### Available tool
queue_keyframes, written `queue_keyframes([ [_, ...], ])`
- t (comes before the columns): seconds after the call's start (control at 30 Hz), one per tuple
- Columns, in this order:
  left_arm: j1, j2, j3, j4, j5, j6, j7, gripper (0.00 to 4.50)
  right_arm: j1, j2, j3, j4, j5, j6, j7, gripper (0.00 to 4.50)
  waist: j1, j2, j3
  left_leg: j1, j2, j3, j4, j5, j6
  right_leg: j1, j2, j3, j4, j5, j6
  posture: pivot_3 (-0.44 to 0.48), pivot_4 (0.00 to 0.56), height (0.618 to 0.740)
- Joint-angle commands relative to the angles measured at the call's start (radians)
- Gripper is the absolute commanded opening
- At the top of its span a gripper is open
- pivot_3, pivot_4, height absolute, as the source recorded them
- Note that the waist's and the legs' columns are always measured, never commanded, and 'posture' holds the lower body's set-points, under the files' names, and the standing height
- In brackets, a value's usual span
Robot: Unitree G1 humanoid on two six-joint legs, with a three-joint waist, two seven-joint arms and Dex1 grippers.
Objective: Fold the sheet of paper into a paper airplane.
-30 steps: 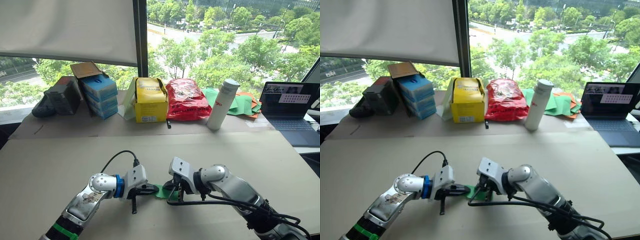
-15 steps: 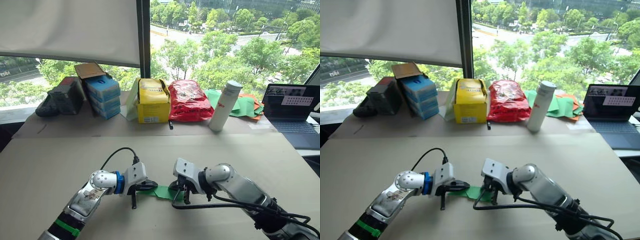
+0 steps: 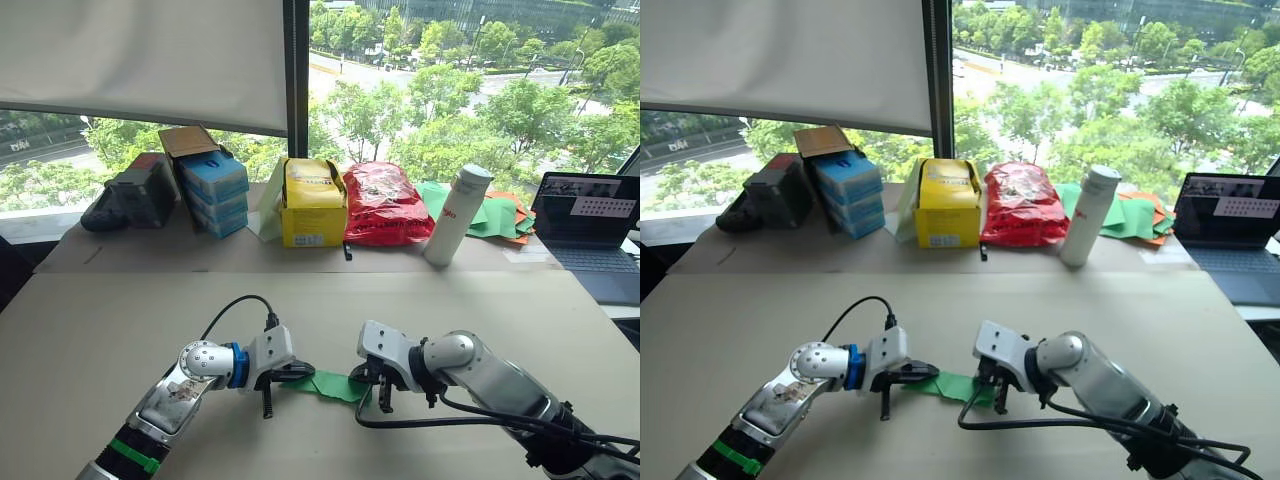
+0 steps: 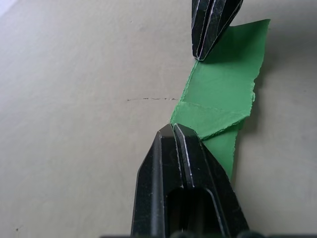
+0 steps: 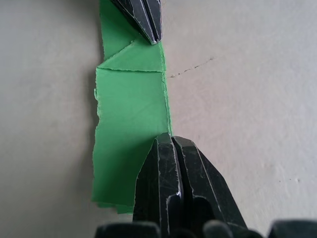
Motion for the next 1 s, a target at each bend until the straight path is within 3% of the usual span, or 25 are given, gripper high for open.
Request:
queue_keyframes([
  [0.03,0.006,0.008,-0.016,0.018,0.033,0.001,0.0,0.0,0.073,-0.07,0.05,0.063,-0.063,0.049,-0.002,0.01,0.001,0.0,0.0,0.0,0.0,0.0,0.0,0.0,0.0,0.001,0.0,0.0,-0.001,0.0,0.0,0.0,0.15,0.74],
  [0.23,0.004,0.006,-0.022,0.019,0.038,-0.005,-0.004,0.0,0.107,-0.104,0.036,0.028,-0.075,0.054,-0.016,0.01,0.003,0.002,-0.001,0.004,0.0,-0.005,0.0,-0.002,0.002,0.011,-0.001,-0.006,-0.011,0.002,0.003,0.0,0.15,0.74],
  [1.0,0.0,0.005,-0.026,0.029,0.043,-0.015,-0.006,0.0,0.116,-0.223,-0.004,-0.084,-0.066,0.087,-0.009,0.01,0.016,0.003,-0.003,0.002,-0.021,-0.006,0.0,-0.006,0.011,0.013,-0.022,-0.006,-0.015,0.003,0.007,0.0,0.15,0.74],
])
